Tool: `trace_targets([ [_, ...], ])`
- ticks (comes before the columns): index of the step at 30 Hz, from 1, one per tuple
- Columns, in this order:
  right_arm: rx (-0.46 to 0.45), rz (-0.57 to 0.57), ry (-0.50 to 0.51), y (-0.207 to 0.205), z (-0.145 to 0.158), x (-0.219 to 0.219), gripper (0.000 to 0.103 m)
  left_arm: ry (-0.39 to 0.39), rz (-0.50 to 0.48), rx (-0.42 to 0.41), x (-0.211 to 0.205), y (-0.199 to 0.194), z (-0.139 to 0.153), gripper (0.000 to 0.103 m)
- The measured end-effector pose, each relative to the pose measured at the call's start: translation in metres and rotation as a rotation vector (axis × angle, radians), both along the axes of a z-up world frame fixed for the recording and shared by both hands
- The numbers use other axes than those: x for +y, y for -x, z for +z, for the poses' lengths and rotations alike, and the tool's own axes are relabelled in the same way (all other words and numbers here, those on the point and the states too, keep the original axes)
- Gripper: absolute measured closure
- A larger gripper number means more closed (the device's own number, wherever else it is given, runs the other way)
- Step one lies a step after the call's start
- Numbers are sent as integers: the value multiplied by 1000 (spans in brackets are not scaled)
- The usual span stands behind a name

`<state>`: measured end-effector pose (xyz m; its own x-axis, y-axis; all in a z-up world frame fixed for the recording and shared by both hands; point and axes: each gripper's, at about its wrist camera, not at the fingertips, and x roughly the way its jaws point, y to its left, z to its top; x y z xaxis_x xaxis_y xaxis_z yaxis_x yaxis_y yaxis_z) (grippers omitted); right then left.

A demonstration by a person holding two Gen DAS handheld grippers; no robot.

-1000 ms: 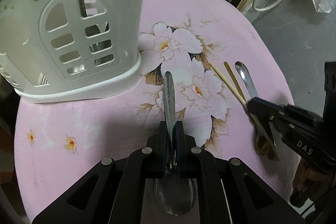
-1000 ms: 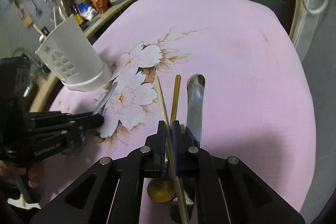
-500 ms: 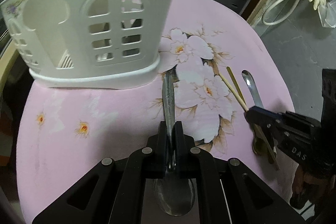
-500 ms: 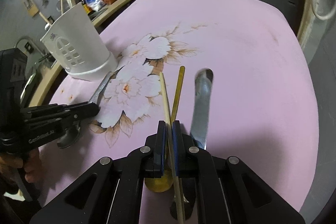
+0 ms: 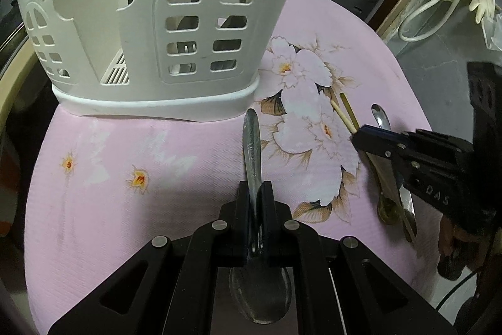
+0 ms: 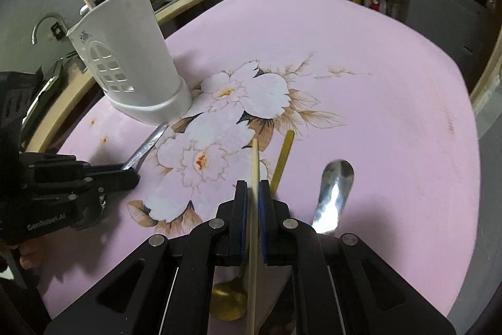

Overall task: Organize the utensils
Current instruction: 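Lift the spoon and chopstick up toward the white caddy with both tools, then hold both tools over the caddy and open them to drop the utensils in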

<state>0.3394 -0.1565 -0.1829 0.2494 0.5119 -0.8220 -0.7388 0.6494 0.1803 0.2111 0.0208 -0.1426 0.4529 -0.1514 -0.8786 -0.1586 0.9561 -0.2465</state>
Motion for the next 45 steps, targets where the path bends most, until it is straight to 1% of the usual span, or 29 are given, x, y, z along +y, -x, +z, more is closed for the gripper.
trace_targets([
  [1, 13, 6, 3, -1, -1, 2, 97, 0, -4, 1, 0, 0, 0, 98],
  [5, -5, 55, 33, 2, -3, 11, 97, 18, -10, 9, -2, -8, -3, 98],
  [6, 8, 52, 38, 0, -4, 11, 97, 22, -16, 13, -6, -16, -6, 98],
  [11, 133, -15, 0, -15, -6, 5, 97, 56, -31, 43, 0, -24, -6, 97],
  [14, 154, -34, 1, -16, -6, 6, 97, 86, -35, 68, 7, -29, -6, 97],
  [16, 159, -82, -10, -15, -5, 5, 98, 94, -38, 69, 9, -29, -4, 98],
  [19, 150, -136, -80, -5, -4, -3, 100, 94, -25, 45, 10, -25, -1, 98],
  [22, 148, -198, -174, 6, 3, -18, 100, 88, -13, -11, 9, -14, 7, 99],
  [25, 109, -261, -261, 22, 16, -36, 100, 113, 5, -92, 14, 2, 19, 99],
  [28, 58, -312, -334, 34, 30, -51, 100, 83, 14, -166, 15, 16, 31, 99],
  [32, 5, -372, -412, 48, 45, -61, 100, 89, 17, -250, 15, 27, 46, 99],
  [37, -67, -399, -496, 63, 72, -55, 100, 94, 9, -319, 23, 32, 68, 99],
  [45, -215, -385, -612, 66, 123, -22, 100, 60, -20, -463, 48, 29, 120, 99],
])
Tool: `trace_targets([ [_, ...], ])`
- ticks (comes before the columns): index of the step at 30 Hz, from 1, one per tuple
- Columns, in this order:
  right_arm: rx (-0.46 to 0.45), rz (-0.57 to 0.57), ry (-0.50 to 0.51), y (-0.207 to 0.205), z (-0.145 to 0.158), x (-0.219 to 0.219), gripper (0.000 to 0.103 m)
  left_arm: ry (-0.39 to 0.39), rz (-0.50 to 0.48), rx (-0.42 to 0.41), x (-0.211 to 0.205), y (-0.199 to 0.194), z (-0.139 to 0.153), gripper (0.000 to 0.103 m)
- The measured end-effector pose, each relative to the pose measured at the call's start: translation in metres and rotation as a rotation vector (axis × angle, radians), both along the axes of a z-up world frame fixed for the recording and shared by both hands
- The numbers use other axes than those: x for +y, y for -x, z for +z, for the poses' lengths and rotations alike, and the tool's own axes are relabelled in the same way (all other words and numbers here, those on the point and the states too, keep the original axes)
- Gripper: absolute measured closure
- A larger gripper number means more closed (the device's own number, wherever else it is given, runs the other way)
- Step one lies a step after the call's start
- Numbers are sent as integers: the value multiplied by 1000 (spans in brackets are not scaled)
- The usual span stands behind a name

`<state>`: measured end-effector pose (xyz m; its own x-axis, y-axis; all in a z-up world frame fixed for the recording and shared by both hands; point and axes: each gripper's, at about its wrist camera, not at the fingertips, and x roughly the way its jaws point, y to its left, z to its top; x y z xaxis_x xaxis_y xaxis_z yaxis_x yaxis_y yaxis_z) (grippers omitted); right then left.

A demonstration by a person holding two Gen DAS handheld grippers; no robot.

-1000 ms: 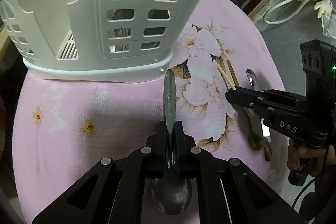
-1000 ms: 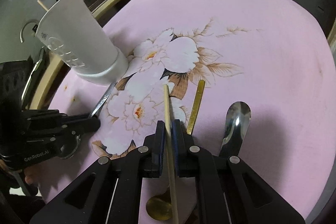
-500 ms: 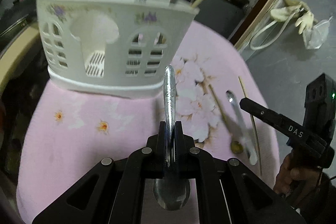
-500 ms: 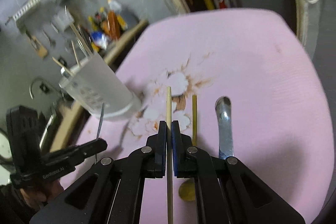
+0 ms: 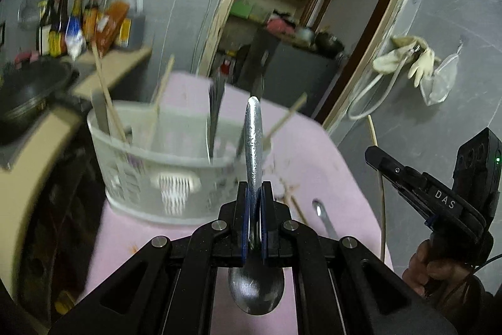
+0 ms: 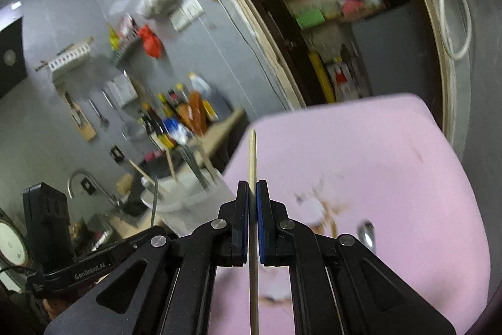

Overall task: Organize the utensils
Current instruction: 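Hold both tools over the caddy and open them to drop the utensils in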

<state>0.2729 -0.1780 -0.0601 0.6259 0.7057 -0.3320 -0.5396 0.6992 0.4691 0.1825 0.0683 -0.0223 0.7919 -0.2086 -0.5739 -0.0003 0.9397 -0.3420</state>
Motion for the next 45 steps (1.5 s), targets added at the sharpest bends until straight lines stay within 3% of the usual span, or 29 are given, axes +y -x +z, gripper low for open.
trace_targets([
  [5, -86, 2, -74, -6, 28, 28, 100, -8, 5, -101, 20, -16, 36, 99],
  [11, -159, -46, -221, -25, 50, 54, 100, 4, 68, -198, 69, -36, 54, 99],
  [17, -255, -149, -308, -42, 50, 84, 100, 85, 140, -271, 125, -64, 38, 99],
  [20, -314, -188, -285, -44, 42, 99, 100, 133, 152, -305, 146, -75, 23, 99],
  [25, -390, -222, -244, -43, 25, 114, 100, 143, 163, -364, 152, -76, 7, 99],
  [35, -500, -260, -196, -41, 9, 124, 100, -51, 227, -478, 122, -57, -18, 99],
  [45, -497, -253, -153, -38, -7, 129, 100, -187, 273, -537, 108, -57, -42, 99],
])
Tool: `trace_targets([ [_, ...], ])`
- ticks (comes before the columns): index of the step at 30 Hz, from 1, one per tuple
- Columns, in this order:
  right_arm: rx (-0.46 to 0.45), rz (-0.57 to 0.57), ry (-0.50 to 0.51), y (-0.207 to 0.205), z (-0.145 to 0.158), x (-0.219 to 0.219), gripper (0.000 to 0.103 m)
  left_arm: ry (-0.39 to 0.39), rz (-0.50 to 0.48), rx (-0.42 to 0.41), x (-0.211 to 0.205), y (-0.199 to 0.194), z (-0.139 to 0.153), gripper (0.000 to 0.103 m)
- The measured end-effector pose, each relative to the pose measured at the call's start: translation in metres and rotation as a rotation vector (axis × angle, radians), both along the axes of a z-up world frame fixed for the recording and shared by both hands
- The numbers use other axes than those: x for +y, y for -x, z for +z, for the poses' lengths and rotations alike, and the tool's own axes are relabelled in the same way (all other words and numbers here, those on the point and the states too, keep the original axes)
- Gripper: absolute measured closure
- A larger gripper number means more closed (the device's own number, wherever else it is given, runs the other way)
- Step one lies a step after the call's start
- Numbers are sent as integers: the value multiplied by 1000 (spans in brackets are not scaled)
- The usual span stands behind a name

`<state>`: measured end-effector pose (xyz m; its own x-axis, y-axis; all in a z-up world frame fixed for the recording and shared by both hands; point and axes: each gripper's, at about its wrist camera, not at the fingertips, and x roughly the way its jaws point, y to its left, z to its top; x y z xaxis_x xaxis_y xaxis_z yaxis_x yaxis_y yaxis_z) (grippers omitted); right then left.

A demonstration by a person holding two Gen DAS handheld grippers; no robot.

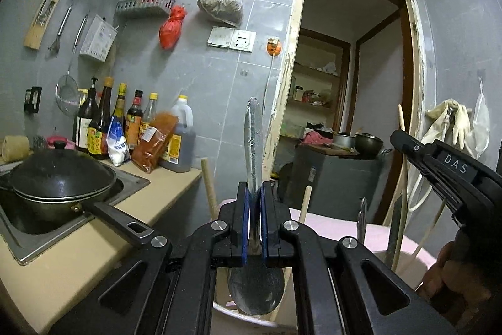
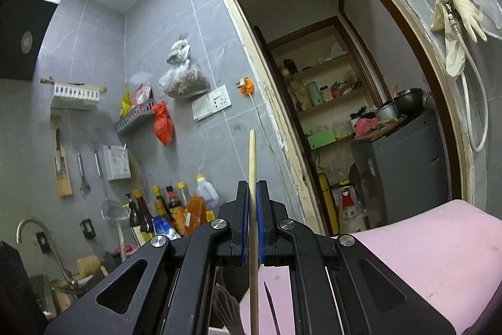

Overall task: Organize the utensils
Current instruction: 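Hold both tools over the caddy and open them to drop the utensils in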

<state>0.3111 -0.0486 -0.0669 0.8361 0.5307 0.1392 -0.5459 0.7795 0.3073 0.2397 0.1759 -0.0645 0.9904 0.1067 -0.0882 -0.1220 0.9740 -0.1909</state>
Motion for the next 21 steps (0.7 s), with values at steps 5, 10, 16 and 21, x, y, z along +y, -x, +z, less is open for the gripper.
trace_targets([
  [5, 23, 9, 24, 1, -7, 1, 100, -29, 12, 14, -4, -2, -12, 98],
  [10, 42, 23, 41, 4, -12, 1, 100, -31, 1, 30, -5, -1, -15, 98],
  [16, 76, 44, 65, 9, -11, 0, 99, 5, -52, 97, -2, 6, -12, 98],
  [21, 117, 72, 102, 15, -4, -2, 98, 44, -112, 194, 1, 7, -2, 94],
])
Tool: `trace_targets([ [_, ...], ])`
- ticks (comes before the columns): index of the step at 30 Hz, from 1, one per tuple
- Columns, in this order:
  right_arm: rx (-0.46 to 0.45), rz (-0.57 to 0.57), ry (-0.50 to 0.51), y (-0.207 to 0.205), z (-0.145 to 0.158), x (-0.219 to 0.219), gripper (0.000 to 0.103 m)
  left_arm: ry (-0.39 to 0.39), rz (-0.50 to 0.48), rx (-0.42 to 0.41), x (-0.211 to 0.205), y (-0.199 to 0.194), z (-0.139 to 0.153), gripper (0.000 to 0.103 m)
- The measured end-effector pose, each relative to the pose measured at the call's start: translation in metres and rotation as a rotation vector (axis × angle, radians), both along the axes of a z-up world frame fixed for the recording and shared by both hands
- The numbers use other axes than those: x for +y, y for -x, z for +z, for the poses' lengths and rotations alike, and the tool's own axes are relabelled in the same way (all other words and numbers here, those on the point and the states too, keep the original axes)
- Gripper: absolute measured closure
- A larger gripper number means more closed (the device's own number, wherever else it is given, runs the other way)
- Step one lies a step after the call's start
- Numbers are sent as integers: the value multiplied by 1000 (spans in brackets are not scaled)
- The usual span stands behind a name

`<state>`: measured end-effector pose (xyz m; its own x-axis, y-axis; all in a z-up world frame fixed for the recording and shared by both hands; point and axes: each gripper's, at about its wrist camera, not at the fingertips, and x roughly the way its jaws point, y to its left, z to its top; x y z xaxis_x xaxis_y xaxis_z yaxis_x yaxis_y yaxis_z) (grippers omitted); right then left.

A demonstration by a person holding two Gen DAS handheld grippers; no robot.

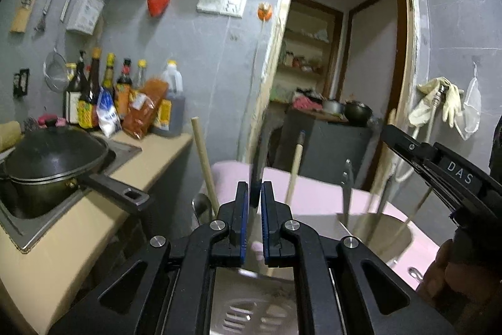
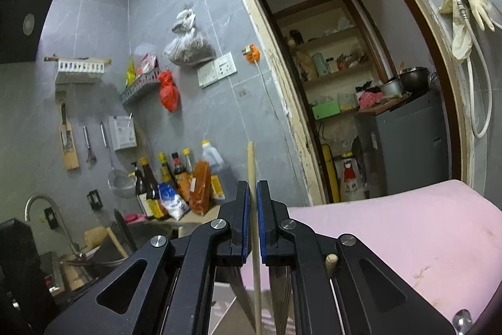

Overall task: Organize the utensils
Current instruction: 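Hold both tools over the caddy and open them to drop the utensils in, then move both tools back down to the remaining utensils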

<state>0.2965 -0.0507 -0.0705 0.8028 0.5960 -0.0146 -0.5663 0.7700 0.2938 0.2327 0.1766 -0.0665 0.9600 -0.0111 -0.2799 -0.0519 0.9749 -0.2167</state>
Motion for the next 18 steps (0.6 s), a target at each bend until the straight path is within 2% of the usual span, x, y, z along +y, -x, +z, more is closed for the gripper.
trace_targets([
  [1, 4, 1, -1, 1, 2, -1, 97, 15, -10, 16, 1, 0, 3, 91],
  [3, 12, 5, -5, 6, 10, -7, 94, 49, -25, 36, 3, 4, 11, 75],
  [6, 8, 7, -10, 14, 26, -16, 80, 73, -32, 66, 1, 8, 26, 72],
  [8, 10, -1, -6, 19, 36, -25, 80, 78, -36, 80, -2, 11, 35, 70],
  [9, 14, -6, -2, 21, 41, -29, 77, 81, -34, 85, -5, 13, 41, 64],
  [10, 18, -13, 2, 23, 45, -34, 72, 86, -35, 84, -8, 16, 47, 61],
  [11, 21, -23, 6, 25, 50, -40, 67, 92, -38, 79, -11, 19, 55, 53],
  [12, 21, -31, 6, 28, 54, -47, 58, 96, -36, 74, -14, 21, 61, 45],
  [13, 21, -39, 7, 30, 57, -54, 52, 100, -37, 65, -18, 23, 67, 42],
  [15, 23, -62, 17, 33, 63, -66, 44, 105, -44, 62, -25, 25, 78, 30],
  [16, 26, -71, 22, 35, 66, -73, 40, 103, -44, 62, -31, 26, 84, 28],
  [18, 31, -92, 32, 39, 71, -88, 33, 94, -45, 62, -41, 27, 94, 18],
])
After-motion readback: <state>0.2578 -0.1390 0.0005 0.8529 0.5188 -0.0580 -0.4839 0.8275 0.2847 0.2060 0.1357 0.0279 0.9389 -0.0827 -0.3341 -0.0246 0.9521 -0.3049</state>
